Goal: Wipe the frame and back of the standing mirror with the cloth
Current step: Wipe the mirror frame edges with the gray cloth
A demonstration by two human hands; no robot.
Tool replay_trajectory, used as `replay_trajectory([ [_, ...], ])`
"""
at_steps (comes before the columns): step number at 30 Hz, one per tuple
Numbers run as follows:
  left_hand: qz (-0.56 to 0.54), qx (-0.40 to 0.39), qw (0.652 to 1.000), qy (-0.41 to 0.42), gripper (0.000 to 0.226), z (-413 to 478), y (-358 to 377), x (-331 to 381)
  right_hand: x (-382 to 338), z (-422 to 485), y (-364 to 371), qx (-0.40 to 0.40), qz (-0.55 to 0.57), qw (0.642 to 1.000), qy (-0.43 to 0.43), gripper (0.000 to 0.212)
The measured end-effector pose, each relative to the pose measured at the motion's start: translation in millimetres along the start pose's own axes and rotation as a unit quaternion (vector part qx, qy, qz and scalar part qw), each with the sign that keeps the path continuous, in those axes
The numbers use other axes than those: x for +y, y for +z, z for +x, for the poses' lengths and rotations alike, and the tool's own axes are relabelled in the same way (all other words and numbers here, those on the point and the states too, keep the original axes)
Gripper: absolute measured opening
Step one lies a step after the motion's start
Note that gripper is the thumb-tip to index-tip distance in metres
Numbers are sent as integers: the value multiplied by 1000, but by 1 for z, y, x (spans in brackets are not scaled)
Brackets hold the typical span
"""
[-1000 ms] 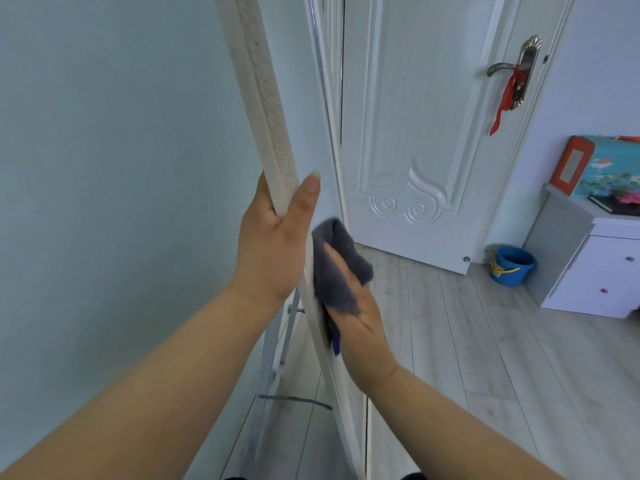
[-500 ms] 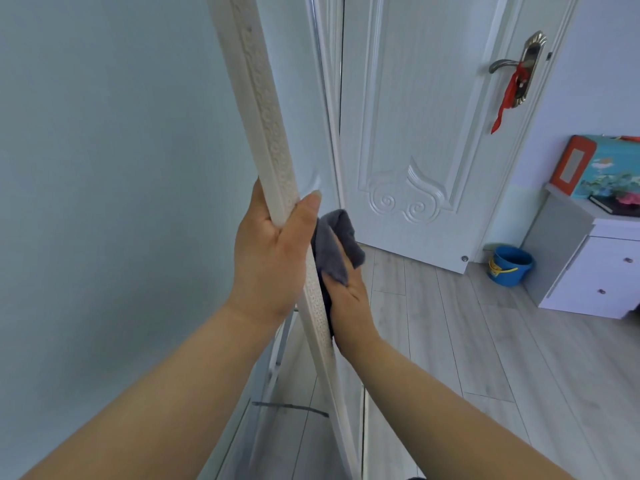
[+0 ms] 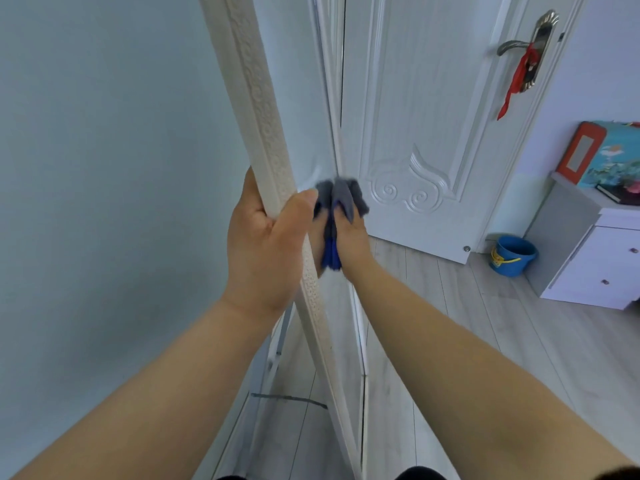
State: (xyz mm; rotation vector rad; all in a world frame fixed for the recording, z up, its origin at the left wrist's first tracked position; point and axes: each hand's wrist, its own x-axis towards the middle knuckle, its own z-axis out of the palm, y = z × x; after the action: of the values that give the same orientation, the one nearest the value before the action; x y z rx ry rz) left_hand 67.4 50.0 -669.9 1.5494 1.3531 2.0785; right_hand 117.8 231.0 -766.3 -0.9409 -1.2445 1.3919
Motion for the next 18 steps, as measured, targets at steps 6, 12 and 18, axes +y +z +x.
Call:
replay_trajectory([
  [6, -13, 19, 1000, 4, 17, 0, 2, -2, 30, -43, -9, -9, 68, 998, 8, 23],
  [12, -12, 12, 1000, 11, 23, -1, 2, 1, -68, 6, 22, -8, -21, 992, -125, 8],
  [18, -17, 24, 1000, -4, 17, -1, -2, 1, -104, 70, 37, 32, -65, 987, -143, 55],
])
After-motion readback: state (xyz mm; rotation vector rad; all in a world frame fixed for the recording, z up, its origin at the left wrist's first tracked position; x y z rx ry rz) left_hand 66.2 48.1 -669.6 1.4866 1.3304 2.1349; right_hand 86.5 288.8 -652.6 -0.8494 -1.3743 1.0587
